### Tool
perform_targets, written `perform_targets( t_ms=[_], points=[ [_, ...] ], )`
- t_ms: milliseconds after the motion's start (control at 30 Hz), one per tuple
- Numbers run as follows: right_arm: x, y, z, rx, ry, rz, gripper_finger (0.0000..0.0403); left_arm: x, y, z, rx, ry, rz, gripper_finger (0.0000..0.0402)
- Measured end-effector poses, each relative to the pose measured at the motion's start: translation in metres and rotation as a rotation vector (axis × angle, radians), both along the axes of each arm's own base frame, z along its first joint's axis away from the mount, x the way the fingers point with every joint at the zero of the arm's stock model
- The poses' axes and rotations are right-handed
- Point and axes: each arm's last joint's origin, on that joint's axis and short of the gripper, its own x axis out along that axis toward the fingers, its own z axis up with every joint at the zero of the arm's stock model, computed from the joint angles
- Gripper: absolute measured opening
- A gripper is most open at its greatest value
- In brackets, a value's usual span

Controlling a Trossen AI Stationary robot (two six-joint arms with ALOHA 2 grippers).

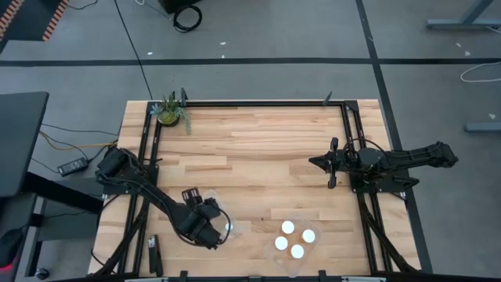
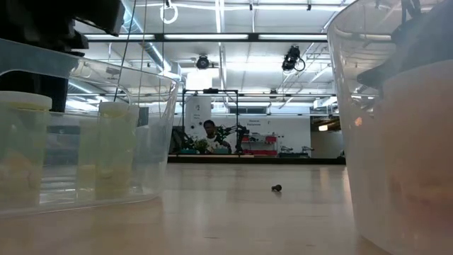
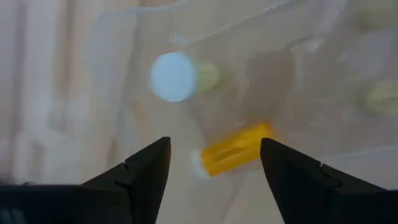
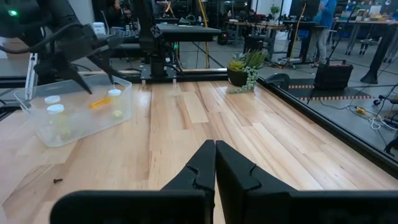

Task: Pick and place medicine bottles into bin by pill shape (circle, oval)
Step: Put the small orange pill bottle into the left transparent bin

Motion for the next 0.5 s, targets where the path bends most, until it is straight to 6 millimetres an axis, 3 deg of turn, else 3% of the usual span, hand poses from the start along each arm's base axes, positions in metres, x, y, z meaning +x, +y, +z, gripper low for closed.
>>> perform_targets(
  t_ms=[500],
  points=[
    [0.000,0.000,0.000,0.000,0.000,0.000,0.0019,-0.015,-0.017,0.000,0.005,0.202,-0.547,0.0216]
  ],
)
